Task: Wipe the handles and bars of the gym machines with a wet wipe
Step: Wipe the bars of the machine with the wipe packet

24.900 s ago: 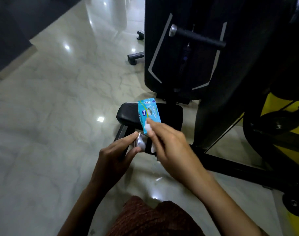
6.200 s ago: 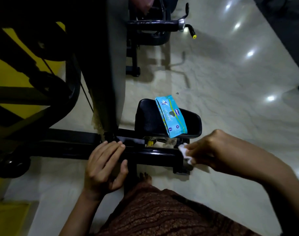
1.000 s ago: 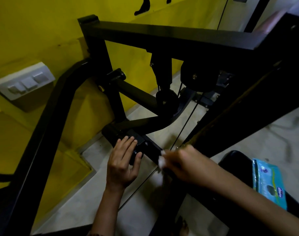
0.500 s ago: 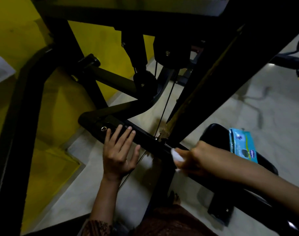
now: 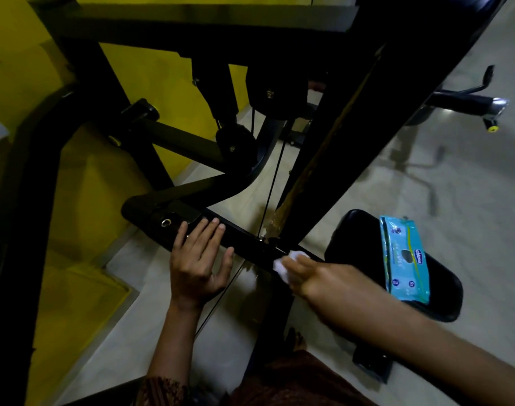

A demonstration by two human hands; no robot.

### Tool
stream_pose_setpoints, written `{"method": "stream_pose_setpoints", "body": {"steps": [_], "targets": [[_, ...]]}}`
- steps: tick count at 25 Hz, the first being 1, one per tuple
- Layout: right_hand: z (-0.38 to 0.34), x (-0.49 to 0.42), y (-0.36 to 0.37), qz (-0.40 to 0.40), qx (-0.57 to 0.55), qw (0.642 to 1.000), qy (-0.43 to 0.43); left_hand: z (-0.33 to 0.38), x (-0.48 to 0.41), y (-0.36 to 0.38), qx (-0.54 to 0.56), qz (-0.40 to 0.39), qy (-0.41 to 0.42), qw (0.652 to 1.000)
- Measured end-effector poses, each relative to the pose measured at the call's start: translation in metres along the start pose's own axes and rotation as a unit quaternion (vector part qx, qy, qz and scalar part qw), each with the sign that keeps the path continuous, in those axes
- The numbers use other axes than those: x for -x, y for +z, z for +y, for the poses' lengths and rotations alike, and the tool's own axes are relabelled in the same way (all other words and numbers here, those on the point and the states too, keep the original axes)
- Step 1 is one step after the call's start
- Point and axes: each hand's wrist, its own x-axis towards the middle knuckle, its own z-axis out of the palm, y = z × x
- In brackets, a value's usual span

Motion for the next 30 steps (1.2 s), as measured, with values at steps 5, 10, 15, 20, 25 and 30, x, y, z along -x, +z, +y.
{"method": "stream_pose_setpoints", "body": {"steps": [5, 10, 15, 20, 25, 30], "targets": [[0.041, -0.018, -0.009, 0.079, -0.229, 0.967, 0.084, 0.025, 0.003, 0.007, 0.089, -0.009, 0.012, 0.996], [0.055, -0.010, -0.001, 0.027, -0.292, 0.954, 0.068, 0.039, 0.006, 0.007, 0.146, -0.022, -0.007, 0.989], [0.078, 0.040, -0.015, -0.075, -0.345, 0.932, 0.086, 0.067, 0.001, 0.008, 0.192, -0.035, 0.076, 0.978], [0.057, 0.039, 0.006, 0.043, -0.307, 0.946, 0.095, 0.093, 0.002, 0.007, 0.218, -0.037, 0.090, 0.971], [0.069, 0.122, -0.004, -0.105, -0.158, 0.955, 0.227, 0.108, -0.002, 0.005, 0.230, -0.042, 0.136, 0.963], [0.047, 0.088, 0.005, 0.070, -0.250, 0.948, 0.184, 0.122, 0.000, 0.004, 0.263, -0.051, 0.140, 0.953]]}}
